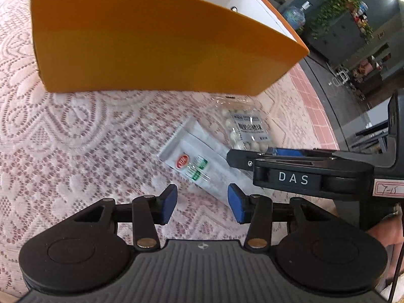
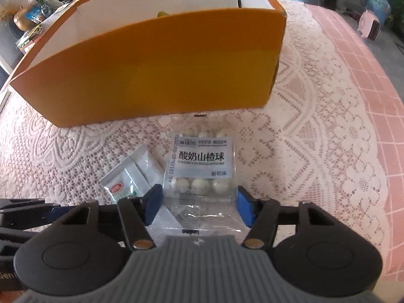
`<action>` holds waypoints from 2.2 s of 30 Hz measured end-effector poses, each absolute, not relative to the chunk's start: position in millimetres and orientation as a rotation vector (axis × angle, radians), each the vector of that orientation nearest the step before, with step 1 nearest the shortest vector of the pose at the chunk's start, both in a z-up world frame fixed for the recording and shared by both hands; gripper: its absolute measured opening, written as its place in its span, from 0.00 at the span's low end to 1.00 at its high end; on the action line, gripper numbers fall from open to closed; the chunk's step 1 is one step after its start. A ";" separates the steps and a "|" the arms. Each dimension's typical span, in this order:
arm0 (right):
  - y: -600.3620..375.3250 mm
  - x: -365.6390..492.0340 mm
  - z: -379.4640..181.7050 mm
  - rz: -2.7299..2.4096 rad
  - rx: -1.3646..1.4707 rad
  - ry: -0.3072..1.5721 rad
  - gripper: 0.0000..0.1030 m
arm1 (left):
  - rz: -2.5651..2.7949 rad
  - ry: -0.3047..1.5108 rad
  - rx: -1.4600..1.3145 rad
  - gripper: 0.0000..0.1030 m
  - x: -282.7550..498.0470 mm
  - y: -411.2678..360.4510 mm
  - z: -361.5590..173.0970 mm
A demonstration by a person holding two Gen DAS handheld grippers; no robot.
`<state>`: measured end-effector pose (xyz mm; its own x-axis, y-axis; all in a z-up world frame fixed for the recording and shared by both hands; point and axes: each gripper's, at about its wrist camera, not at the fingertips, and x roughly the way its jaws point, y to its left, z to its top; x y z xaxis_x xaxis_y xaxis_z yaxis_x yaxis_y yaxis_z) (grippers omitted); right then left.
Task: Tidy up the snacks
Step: 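Close the left tool on the white stick packs while the right tool grasps the yogurt hawthorn ball bag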
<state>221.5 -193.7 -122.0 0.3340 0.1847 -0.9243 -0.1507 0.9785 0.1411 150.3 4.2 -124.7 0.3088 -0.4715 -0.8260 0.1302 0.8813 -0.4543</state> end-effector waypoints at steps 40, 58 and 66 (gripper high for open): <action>-195.5 194.2 -108.7 0.343 -0.085 1.226 0.57 | -0.506 1.073 -0.479 0.33 169.0 -17.2 -125.7; -180.8 185.7 -113.3 0.266 -0.314 1.201 0.57 | -0.394 1.151 -0.416 0.49 150.3 -16.6 -136.0; -187.0 188.1 -113.3 0.263 -0.267 1.219 0.57 | -0.410 1.111 -0.479 0.43 151.1 -6.0 -136.6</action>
<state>188.1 -187.0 -113.3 0.3226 0.0554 -0.9449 -0.3388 0.9389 -0.0606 151.1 -6.0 -136.6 0.3888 -0.5388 -0.7473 0.0755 0.8271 -0.5570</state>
